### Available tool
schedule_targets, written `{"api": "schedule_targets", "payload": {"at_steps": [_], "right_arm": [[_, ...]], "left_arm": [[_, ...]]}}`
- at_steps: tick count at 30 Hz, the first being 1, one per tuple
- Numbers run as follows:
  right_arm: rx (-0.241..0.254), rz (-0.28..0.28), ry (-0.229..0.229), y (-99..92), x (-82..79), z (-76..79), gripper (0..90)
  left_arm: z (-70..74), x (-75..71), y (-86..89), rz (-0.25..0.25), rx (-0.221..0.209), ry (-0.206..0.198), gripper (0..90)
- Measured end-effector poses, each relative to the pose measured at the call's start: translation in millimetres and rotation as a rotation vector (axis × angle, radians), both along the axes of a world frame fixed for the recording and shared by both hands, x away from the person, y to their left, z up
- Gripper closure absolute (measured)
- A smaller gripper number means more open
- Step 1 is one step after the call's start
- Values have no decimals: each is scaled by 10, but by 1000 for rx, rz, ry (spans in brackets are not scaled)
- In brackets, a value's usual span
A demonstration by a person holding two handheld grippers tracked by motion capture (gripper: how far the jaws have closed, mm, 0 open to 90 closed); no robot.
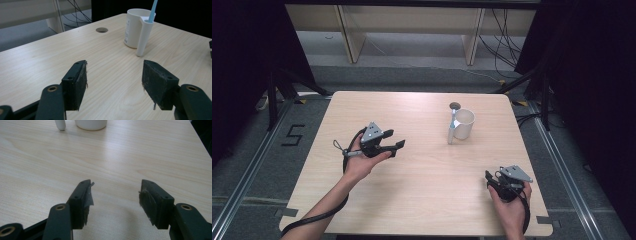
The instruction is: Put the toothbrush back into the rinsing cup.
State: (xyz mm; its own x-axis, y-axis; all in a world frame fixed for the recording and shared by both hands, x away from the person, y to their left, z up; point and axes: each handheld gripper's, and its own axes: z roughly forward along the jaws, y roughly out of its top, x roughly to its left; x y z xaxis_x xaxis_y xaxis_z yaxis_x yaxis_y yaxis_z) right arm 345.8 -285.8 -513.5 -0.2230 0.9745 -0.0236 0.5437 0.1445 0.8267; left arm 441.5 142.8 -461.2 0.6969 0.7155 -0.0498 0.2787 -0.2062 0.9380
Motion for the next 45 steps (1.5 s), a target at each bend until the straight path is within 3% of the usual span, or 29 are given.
{"api": "schedule_targets", "payload": {"at_steps": [6,22,24,25,26,34,37,39,45], "right_arm": [[-22,9,-10,-11,5,2,435],[-13,4,4,2,-1,5,436],[-37,14,-19,-15,10,1,436],[-8,1,-1,10,-2,0,436],[-4,1,-10,14,4,-8,436],[-23,0,-12,9,5,-10,435],[-7,-3,1,15,-5,0,436],[-33,6,-19,3,9,-10,436],[-19,2,-8,11,0,-3,435]], "left_arm": [[-60,-70,153,34,3,11,366],[-235,-288,468,91,3,29,362],[-256,-315,510,99,-4,30,361],[-267,-339,536,111,-5,35,361],[-278,-352,549,115,-9,33,361],[-400,-498,686,158,-7,35,360],[-444,-534,744,170,-1,41,360],[-480,-557,774,181,-6,43,359],[-562,-624,872,200,-8,43,357]]}}
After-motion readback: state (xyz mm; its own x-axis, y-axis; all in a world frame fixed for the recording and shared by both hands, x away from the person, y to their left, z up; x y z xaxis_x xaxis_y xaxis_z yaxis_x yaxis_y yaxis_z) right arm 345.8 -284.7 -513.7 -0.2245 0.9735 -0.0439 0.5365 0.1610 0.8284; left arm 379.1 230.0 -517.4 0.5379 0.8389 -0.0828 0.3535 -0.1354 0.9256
